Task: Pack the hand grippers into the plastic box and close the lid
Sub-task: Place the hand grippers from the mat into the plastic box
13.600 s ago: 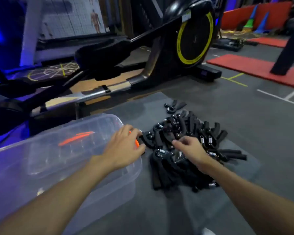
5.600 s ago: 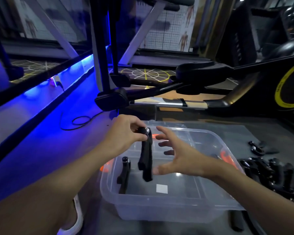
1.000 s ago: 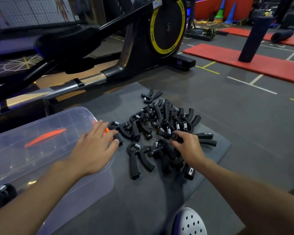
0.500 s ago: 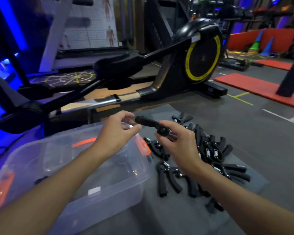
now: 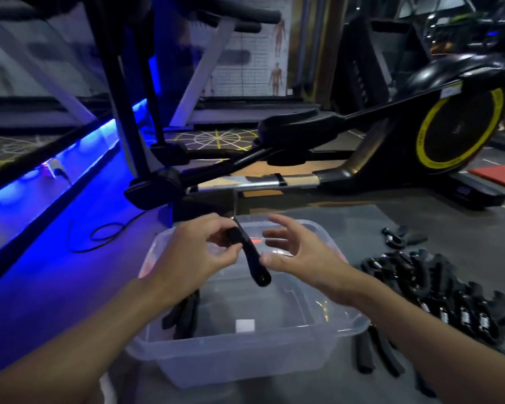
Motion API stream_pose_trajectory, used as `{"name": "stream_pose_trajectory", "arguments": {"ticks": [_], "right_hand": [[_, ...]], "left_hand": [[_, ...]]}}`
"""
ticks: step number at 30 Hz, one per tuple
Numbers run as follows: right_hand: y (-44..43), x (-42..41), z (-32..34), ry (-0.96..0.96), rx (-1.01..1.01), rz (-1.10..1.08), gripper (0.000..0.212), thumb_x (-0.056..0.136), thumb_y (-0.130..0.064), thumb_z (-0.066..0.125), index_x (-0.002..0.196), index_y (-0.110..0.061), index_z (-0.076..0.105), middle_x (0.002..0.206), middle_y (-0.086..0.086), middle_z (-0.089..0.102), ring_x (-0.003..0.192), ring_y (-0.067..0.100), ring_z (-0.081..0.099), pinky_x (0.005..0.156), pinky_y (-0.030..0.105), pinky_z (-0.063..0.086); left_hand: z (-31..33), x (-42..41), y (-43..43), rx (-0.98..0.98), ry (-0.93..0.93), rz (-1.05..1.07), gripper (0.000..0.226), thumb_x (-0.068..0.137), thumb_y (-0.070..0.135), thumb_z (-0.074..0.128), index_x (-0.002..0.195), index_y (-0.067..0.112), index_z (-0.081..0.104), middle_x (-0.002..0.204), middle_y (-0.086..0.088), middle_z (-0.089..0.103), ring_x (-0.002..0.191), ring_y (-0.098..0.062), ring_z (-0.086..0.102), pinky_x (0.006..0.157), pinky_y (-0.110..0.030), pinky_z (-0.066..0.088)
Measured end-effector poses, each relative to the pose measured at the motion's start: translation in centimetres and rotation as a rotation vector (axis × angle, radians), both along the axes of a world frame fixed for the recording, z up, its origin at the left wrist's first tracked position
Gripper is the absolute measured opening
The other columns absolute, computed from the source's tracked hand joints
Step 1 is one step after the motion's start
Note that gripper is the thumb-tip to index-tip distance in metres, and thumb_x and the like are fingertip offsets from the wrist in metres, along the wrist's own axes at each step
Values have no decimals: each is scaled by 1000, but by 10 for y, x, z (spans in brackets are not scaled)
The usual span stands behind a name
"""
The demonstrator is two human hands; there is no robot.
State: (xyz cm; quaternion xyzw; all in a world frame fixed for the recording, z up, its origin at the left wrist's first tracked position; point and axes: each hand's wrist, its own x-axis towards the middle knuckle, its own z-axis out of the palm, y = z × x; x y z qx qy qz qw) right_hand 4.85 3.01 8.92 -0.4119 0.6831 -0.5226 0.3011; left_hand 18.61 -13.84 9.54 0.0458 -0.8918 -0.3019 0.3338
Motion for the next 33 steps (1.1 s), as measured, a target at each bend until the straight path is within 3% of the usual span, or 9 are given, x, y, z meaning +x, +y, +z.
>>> {"name": "stream_pose_trajectory", "arguments": {"ticks": [4,10,13,16,21,24,26,29,33], "right_hand": [[-26,5,-3,-74,73,119,102,70,-44,79,151,-39,17,142,-5,48,124,8,53,102,30,43],[-50,3,-8,-36,132,177,108,61,-51,84,148,-48,20,142,0,49,132,15,47,112,40,36],[-56,4,-9,-50,125,169,107,61,-43,85,148,-42,24,132,-1,58,125,13,54,102,31,39],[-61,6,-11,-76,101,138,93,66,-31,82,143,-35,31,121,1,67,113,12,62,91,24,45],[-72,1,-31,-69,190,107,89,66,-26,87,138,-31,35,115,5,67,107,15,65,90,27,48],[-86,1,-51,-58,290,173,87,68,-18,88,136,-31,35,118,6,63,107,17,66,91,30,51],[-98,2,-67,-3,368,210,93,63,-22,90,136,-32,33,122,3,59,109,16,63,98,34,50],[-118,2,-90,65,474,234,97,59,-29,91,134,-29,30,120,-1,57,108,14,59,98,34,49],[-142,1,-119,87,555,272,95,59,-22,91,131,-24,30,113,-3,59,106,11,59,93,32,52]], "left_hand": [[0,18,-11,-160,-37,-62,26,76,14,77,98,26,69,90,16,64,87,-6,63,76,-16,46],[-4,25,-17,-253,-37,-145,30,73,9,78,99,20,69,89,32,53,86,11,54,81,-7,38],[-9,24,-20,-223,-41,-142,33,72,6,78,101,18,70,88,28,55,84,8,55,81,-8,39],[-12,24,-29,-146,-113,-107,35,76,10,77,109,20,69,93,24,60,90,5,58,82,-10,42],[-22,37,-66,-182,-321,119,47,86,37,58,131,23,55,126,11,58,118,-8,52,102,-33,41],[-37,45,-84,-224,-511,297,75,81,59,33,144,19,40,147,2,41,136,-17,38,111,-40,33],[-47,46,-91,-255,-631,362,78,86,58,29,152,16,26,158,-3,26,145,-18,24,116,-38,25],[-55,45,-98,-292,-718,374,70,100,47,34,154,11,12,163,-5,11,149,-17,12,118,-33,15],[-61,42,-108,-294,-750,377,69,101,47,30,154,7,11,163,-5,9,149,-17,13,117,-30,16]]}}
